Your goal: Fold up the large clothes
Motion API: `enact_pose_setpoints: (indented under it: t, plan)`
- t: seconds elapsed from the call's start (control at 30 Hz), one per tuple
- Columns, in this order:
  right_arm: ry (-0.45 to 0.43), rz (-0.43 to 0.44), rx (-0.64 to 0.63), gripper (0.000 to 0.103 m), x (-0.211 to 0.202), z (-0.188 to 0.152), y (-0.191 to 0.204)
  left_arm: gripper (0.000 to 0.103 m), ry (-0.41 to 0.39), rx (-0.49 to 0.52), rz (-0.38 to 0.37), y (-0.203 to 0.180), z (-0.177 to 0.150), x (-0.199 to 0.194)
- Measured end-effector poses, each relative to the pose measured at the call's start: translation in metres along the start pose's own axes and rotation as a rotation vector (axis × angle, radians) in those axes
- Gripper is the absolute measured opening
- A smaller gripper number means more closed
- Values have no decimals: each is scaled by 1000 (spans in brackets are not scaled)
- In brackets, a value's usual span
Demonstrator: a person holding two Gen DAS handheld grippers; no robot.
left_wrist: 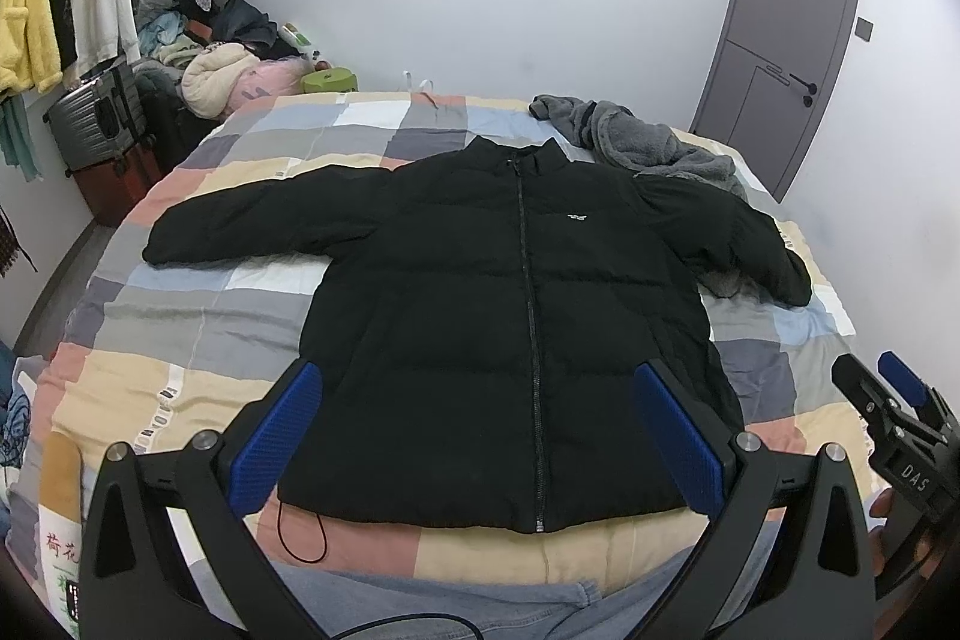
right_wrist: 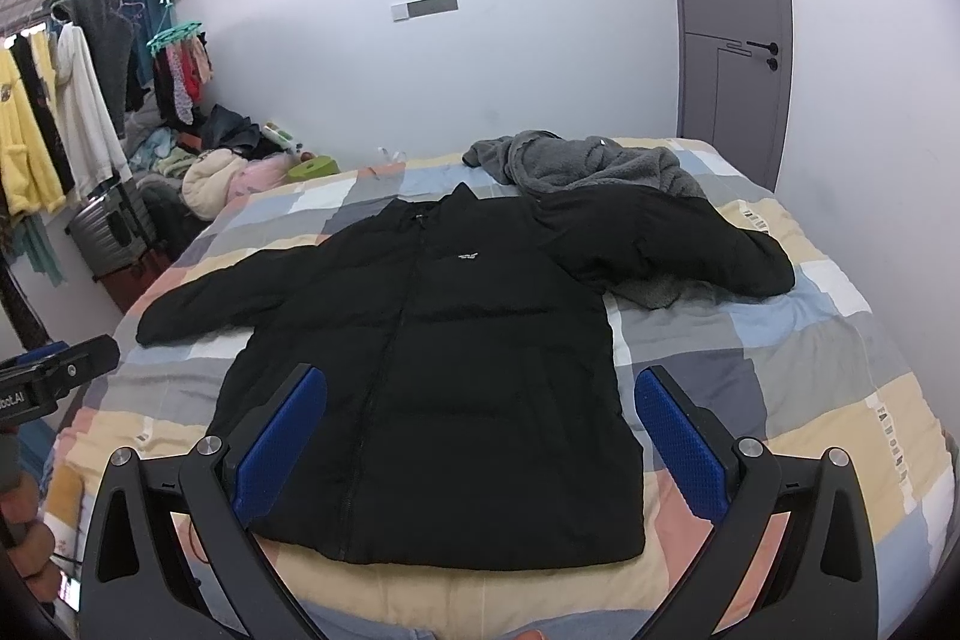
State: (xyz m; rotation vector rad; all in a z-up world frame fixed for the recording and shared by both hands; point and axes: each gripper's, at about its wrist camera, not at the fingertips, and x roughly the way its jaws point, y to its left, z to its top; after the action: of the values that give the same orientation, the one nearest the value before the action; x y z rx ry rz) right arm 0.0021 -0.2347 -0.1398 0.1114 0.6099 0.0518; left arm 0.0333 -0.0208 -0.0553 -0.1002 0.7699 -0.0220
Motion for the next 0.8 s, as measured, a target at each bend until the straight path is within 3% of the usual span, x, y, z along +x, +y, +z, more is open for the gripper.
enact_pose_setpoints:
  t: [0.47,0.8]
  plan:
    - [-4,21,4,103,4,3,2,103,-18,25,-6,-7,2,1]
    - [-37,51,70,103,23,15,-9,103,-33,41,-12,0,31,26]
